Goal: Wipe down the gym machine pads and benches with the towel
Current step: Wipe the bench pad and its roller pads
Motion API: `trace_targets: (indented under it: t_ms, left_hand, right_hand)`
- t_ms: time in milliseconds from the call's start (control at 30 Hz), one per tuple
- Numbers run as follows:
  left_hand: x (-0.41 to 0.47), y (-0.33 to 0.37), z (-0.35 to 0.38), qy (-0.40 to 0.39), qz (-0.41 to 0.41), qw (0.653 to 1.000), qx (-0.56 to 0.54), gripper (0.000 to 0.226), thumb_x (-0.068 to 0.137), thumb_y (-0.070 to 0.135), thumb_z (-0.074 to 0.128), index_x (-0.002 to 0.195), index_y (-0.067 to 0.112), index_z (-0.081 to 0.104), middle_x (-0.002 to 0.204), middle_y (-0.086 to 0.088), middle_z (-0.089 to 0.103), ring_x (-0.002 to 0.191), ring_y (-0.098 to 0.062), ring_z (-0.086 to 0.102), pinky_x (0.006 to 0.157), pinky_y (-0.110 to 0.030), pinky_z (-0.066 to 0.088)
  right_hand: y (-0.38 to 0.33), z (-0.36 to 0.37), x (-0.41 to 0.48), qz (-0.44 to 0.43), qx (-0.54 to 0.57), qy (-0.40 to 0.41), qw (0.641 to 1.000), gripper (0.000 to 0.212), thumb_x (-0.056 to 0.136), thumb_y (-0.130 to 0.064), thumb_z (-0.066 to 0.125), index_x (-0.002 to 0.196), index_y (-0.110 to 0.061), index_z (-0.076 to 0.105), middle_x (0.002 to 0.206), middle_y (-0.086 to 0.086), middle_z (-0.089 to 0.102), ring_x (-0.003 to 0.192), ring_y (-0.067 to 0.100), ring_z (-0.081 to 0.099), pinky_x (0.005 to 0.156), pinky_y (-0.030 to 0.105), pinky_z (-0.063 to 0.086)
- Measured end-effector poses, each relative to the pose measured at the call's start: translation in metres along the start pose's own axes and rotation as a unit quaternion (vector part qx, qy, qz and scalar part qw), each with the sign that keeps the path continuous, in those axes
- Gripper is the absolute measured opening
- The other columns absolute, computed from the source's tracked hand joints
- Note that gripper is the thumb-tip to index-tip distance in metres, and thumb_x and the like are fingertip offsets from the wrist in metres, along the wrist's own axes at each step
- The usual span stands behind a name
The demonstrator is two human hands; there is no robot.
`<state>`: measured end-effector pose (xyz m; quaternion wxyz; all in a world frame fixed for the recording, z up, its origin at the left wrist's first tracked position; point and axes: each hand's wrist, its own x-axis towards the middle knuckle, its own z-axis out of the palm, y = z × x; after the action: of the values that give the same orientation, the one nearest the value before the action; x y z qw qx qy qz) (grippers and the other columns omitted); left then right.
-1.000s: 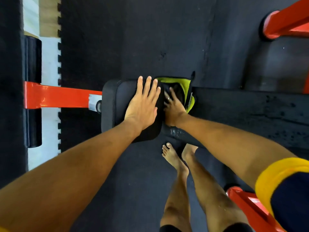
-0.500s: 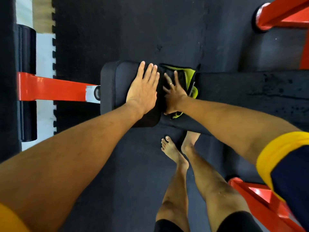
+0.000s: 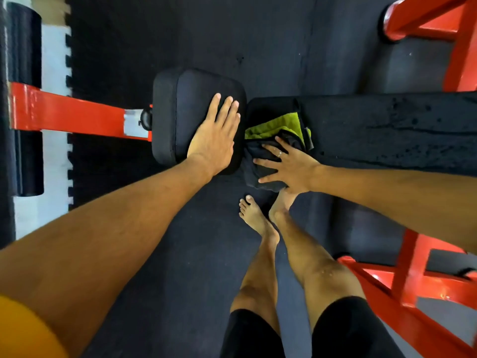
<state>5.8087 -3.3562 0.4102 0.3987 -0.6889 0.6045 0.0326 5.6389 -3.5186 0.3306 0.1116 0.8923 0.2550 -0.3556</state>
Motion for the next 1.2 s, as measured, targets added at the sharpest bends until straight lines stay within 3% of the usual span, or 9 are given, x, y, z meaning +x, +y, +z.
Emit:
trace_targets:
  t_ms: [167, 233, 333, 567, 700, 800, 900, 1033, 1200]
  left_hand:
    - [0.004, 0.006, 0.003, 0.002, 0.000, 1.000, 0.007, 0.068, 0.105, 0.040, 0.010, 0.161, 0.002, 0.005, 0.169, -0.023, 0.002, 0.156, -0.043, 0.000, 0.123, -0.064, 0.004]
    - [0.003, 0.004, 0.003, 0.008, -0.003, 1.000, 0.006, 0.068, 0.105, 0.041, 0.011, 0.161, 0.002, 0.005, 0.169, -0.023, 0.003, 0.156, -0.043, 0.000, 0.123, -0.065, 0.002]
    - [0.003, 0.004, 0.002, 0.006, -0.009, 1.000, 0.000, 0.068, 0.105, 0.040, 0.012, 0.161, 0.002, 0.005, 0.169, -0.023, 0.002, 0.156, -0.043, 0.000, 0.123, -0.065, 0.001]
    - [0.003, 0.003, -0.002, 0.000, -0.013, 1.000, -0.008, 0.067, 0.105, 0.040, 0.012, 0.161, 0.002, 0.006, 0.169, -0.023, 0.002, 0.156, -0.043, -0.001, 0.122, -0.065, 0.003]
    - [0.005, 0.006, -0.003, -0.005, -0.015, 1.000, -0.016, 0.067, 0.106, 0.040, 0.013, 0.161, 0.002, 0.006, 0.169, -0.023, 0.002, 0.155, -0.044, -0.002, 0.122, -0.066, 0.002]
    - [0.006, 0.008, -0.001, -0.004, -0.015, 1.000, -0.012, 0.068, 0.105, 0.039, 0.013, 0.161, 0.001, 0.005, 0.168, -0.024, 0.002, 0.155, -0.044, -0.001, 0.122, -0.066, 0.003]
    - [0.007, 0.010, 0.001, 0.005, -0.020, 1.000, -0.015, 0.067, 0.105, 0.039, 0.013, 0.161, 0.002, 0.005, 0.169, -0.023, 0.002, 0.155, -0.045, -0.001, 0.122, -0.067, 0.004]
    - [0.009, 0.011, 0.001, -0.003, -0.018, 1.000, -0.014, 0.067, 0.105, 0.038, 0.014, 0.161, 0.001, 0.005, 0.168, -0.024, 0.001, 0.155, -0.046, -0.002, 0.121, -0.068, 0.000]
    - [0.008, 0.009, 0.000, -0.004, -0.017, 1.000, -0.018, 0.068, 0.105, 0.038, 0.011, 0.161, 0.000, 0.004, 0.168, -0.025, -0.001, 0.155, -0.046, -0.004, 0.121, -0.068, -0.001]
  right_hand:
    - [-0.025, -0.028, 0.053, 0.014, 0.031, -0.039, 0.999, 0.065, 0.102, -0.044, 0.050, 0.157, -0.056, 0.018, 0.173, -0.001, -0.007, 0.156, 0.048, -0.008, 0.121, 0.071, -0.006]
    - [-0.035, -0.034, 0.067, 0.023, 0.048, -0.052, 0.997, 0.058, 0.103, -0.040, 0.051, 0.157, -0.050, 0.030, 0.173, 0.001, -0.002, 0.156, 0.046, -0.004, 0.124, 0.065, 0.000]
    - [-0.035, -0.032, 0.054, 0.029, 0.031, -0.039, 0.998, 0.050, 0.104, -0.041, 0.050, 0.152, -0.048, 0.040, 0.174, 0.001, -0.002, 0.156, 0.047, -0.004, 0.122, 0.069, -0.002]
    - [-0.021, 0.013, -0.049, 0.039, -0.008, -0.010, 0.999, 0.070, 0.101, -0.056, 0.050, 0.162, -0.046, 0.016, 0.171, 0.005, -0.020, 0.154, 0.050, -0.013, 0.116, 0.075, -0.014]
    - [-0.026, -0.002, -0.009, 0.030, 0.016, -0.008, 0.999, 0.063, 0.104, -0.051, 0.043, 0.161, -0.048, 0.016, 0.172, 0.003, -0.017, 0.154, 0.051, -0.014, 0.116, 0.077, -0.011]
    - [-0.023, -0.022, 0.041, 0.016, 0.073, 0.003, 0.997, 0.056, 0.104, -0.052, 0.041, 0.158, -0.052, 0.024, 0.174, 0.000, 0.001, 0.156, 0.048, -0.007, 0.119, 0.074, -0.006]
    - [-0.018, -0.035, 0.066, 0.066, 0.117, -0.012, 0.991, 0.058, 0.106, -0.059, 0.030, 0.161, -0.047, 0.019, 0.173, -0.001, 0.010, 0.157, 0.044, -0.008, 0.122, 0.068, -0.008]
    - [0.014, -0.041, 0.063, 0.151, 0.131, -0.003, 0.980, 0.064, 0.103, -0.066, 0.019, 0.162, -0.042, 0.015, 0.174, -0.001, -0.001, 0.157, 0.042, -0.015, 0.118, 0.071, -0.014]
    - [0.031, -0.014, 0.010, 0.269, 0.196, 0.055, 0.941, 0.064, 0.101, -0.063, 0.030, 0.161, -0.049, 0.015, 0.174, 0.000, -0.006, 0.156, 0.043, -0.013, 0.118, 0.071, -0.013]
